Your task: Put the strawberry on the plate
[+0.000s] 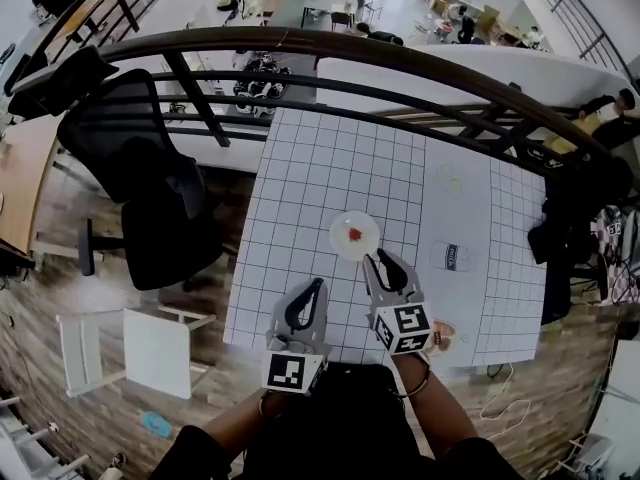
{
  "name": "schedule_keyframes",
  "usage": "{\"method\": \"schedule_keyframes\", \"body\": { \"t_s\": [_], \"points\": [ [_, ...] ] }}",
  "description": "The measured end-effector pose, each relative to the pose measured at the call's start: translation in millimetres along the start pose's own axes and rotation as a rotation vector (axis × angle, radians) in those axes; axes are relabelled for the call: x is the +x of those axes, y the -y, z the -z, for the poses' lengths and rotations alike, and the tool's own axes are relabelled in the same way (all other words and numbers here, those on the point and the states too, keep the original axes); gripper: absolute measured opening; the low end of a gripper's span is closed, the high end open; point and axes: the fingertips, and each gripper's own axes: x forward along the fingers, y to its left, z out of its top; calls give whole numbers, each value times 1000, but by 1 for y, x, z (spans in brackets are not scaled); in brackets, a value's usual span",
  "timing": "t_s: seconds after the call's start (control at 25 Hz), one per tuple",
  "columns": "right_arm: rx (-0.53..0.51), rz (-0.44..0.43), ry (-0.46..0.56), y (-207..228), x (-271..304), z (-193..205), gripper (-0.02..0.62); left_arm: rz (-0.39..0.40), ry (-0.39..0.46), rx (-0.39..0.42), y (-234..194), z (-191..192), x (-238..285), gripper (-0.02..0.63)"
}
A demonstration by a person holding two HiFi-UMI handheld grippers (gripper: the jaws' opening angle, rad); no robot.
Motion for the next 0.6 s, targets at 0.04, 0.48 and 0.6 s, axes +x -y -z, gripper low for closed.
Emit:
{"method": "schedule_keyframes", "body": {
  "t_s": [0.04, 0.48, 0.6],
  "points": [
    [-3, 2, 13, -5, -9, -4, 98, 8, 3, 2, 3, -1, -3, 11],
    [5, 70, 103, -36, -86, -31, 7, 95, 38, 32, 39, -12, -29, 11],
    [-2, 71, 130, -45, -101, -33, -2, 108, 35, 35, 46, -11, -35, 11]
  ]
}}
